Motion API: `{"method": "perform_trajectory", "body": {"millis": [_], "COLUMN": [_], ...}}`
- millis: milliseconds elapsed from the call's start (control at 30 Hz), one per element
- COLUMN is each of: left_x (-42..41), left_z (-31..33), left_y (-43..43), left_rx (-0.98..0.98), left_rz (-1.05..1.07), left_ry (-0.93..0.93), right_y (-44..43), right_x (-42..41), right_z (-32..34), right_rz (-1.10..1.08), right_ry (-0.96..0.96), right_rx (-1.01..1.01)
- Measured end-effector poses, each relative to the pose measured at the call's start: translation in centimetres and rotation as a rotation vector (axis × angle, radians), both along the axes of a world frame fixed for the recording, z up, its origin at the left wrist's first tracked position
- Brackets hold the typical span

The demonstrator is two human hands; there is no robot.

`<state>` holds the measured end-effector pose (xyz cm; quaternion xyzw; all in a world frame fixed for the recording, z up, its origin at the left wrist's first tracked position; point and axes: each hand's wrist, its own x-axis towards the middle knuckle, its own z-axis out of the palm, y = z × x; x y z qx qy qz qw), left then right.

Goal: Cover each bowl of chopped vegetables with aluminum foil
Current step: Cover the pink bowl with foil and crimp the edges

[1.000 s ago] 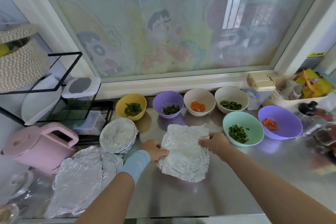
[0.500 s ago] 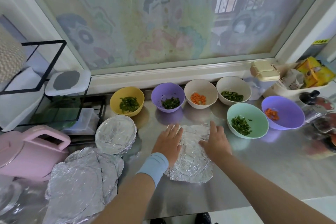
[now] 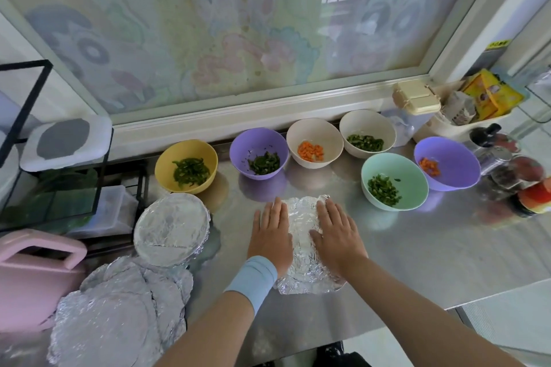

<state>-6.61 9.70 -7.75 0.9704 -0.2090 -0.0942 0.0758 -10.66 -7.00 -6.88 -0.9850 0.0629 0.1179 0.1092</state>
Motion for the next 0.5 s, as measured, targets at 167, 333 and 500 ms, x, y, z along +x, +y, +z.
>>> {"method": "perform_trajectory", "body": {"millis": [167,333,500], "left_x": [0.3,0.5,0.7], "left_z": [0.2,-0.9,-0.1], "left_y": [-2.1,-2.1,-2.5], "left_rx": [-0.064,-0.048,-0.123], "left_rz": [-0.121,-0.056,0.02], "left_ry": [-0.009,0.0,-0.026], "right_y": [-0.1,-0.8,-1.4], "right_x": [0.3,0.7,1.0], "right_z": [-0.2,-0.7,-1.1], "right_rz": [0.051,0.111,0.088], "right_ry": [-0.076,-0.084,-0.098], "right_rx": [-0.029,0.089,0.254]}}
